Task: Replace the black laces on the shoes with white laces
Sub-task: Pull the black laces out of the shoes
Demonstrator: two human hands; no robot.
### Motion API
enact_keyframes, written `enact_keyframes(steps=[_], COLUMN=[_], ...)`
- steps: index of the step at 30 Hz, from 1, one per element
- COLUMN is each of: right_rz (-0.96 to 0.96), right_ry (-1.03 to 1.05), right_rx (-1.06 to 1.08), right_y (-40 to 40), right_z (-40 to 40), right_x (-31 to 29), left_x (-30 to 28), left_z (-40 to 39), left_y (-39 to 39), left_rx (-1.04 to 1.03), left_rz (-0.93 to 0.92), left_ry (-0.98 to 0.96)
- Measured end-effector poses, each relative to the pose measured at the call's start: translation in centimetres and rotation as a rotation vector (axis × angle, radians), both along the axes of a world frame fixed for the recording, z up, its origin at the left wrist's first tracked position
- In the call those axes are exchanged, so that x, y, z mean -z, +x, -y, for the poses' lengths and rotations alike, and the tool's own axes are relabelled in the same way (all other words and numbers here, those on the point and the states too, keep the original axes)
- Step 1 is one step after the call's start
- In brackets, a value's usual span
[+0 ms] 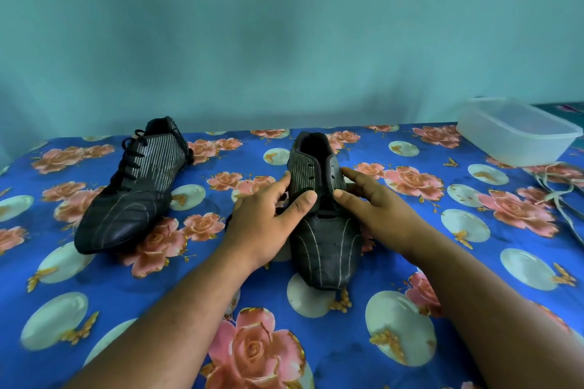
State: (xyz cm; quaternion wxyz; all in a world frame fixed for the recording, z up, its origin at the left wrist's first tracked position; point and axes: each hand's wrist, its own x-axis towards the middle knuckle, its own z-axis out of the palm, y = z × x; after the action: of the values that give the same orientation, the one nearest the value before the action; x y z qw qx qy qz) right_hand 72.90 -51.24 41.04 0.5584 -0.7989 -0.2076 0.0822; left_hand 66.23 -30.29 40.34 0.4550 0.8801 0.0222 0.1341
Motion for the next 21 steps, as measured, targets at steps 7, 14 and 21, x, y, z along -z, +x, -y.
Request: enact_keyframes(steps=[7, 14, 21], right_rz=[0.214, 0.416, 0.488], right_ry=[-0.239, -0.107, -0.12], right_rx=[0.084, 0.122, 0.077], right_y=[0.3, -0.2, -0.3], right_z=[0.4, 0.6, 0.5], right_x=[-0.1, -1.1, -1.2], left_x=[0.6, -0.1, -0.3], left_z=[0.2, 0.9, 1.0], left_y=[0.5, -0.6, -0.5], left_rx=[0.06, 0.196, 0.203], left_rz=[-0.035, -0.072, -0.104], left_ry=[0.04, 0.1, 0.121])
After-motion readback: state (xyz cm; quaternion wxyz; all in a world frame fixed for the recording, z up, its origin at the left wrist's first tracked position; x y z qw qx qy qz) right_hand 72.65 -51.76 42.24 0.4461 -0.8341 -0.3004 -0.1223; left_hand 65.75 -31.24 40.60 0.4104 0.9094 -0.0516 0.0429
